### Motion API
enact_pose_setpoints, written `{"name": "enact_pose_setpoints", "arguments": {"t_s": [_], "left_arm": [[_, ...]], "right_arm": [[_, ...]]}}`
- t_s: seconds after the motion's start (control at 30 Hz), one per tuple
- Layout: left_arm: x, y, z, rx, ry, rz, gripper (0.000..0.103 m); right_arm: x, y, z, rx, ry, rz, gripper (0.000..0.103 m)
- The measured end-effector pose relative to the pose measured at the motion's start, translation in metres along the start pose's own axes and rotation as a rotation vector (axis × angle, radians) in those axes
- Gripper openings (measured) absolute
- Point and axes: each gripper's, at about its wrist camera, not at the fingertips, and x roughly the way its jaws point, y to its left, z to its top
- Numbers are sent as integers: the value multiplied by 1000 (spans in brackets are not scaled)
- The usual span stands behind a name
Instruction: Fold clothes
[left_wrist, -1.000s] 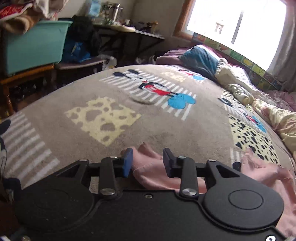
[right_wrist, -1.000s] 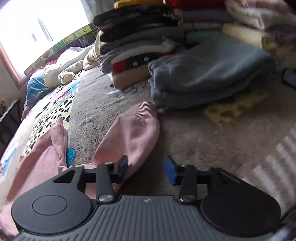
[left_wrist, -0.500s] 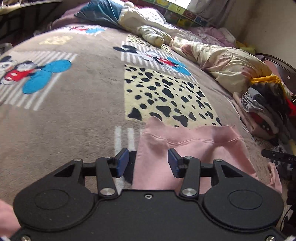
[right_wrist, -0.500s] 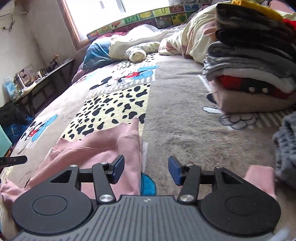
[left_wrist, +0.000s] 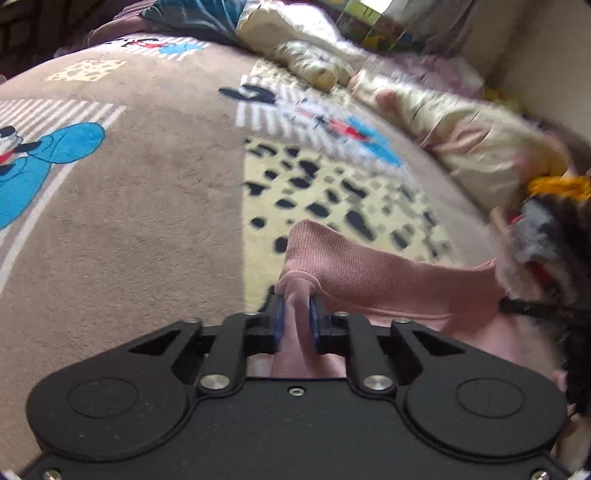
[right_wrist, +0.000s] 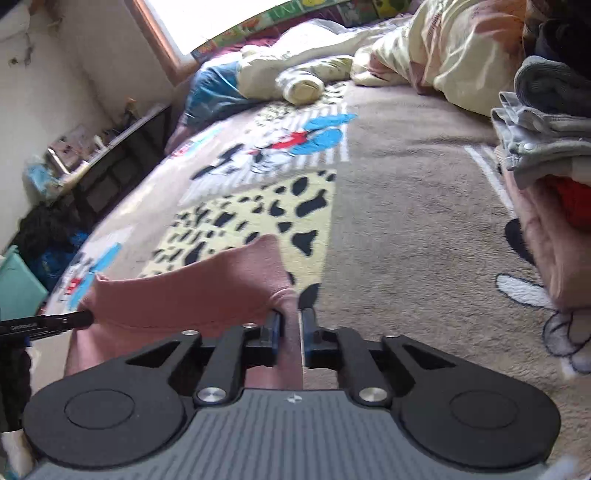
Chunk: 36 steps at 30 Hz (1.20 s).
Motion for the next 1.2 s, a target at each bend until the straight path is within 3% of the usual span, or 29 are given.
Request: {"name": "enact_pose_setpoints", "arguments": {"t_s": [0.07,0.1,0.13,0.23,0.4,0.53,0.6,0.7,0.83,0.93,0.97,1.0,1.03,1.07,1.17,1.2], "left_arm": [[14,-8,3,75,49,111,31],[1,-12,1,82,12,132,35],[-12,-15,-1,89,-24,153,38],[-55,-24,-21,105,-119,145,44],[-134,-35,-93,52,-214,58,47],[-175,-55,-166,43,-202,2,47],[-185,-73,-195,136,-171,-15,47],[-186,-109,-229,371,-161,35,47],[-170,-155,-270,885,-186,189,48],[-142,-169,-296,1221,-191,295,48],[-133,-169,-299,1279,-182,309,47],[-128,-169,-296,1314,-169,302,33],[-123,-168,-294,1350,-157,295,24],[-119,-168,-292,1384,-145,289,20],[-139,-170,-274,1363,-164,289,17],[-139,-167,-276,1366,-116,263,17]], "right_arm": [[10,12,1,-84,49,-110,35],[6,19,0,-123,39,-150,39],[-5,27,-4,-163,-3,-184,47],[-54,41,-26,-236,-139,-235,55],[-128,59,-104,-274,-250,-119,54],[-172,88,-184,-417,-275,-37,51],[-182,106,-221,-526,-280,-27,51],[-177,137,-265,-764,-243,-60,51],[-162,171,-295,-1084,-257,-120,52],[-144,184,-302,-1265,-227,-179,51],[-140,183,-298,-1267,-198,-161,46],[-137,182,-292,-1249,-162,-128,41],[-137,180,-284,-1221,-117,-84,28],[-139,181,-276,-1205,-83,-61,23],[-162,185,-265,-1222,-101,-67,22],[-166,184,-266,-1217,-65,-47,23]]}}
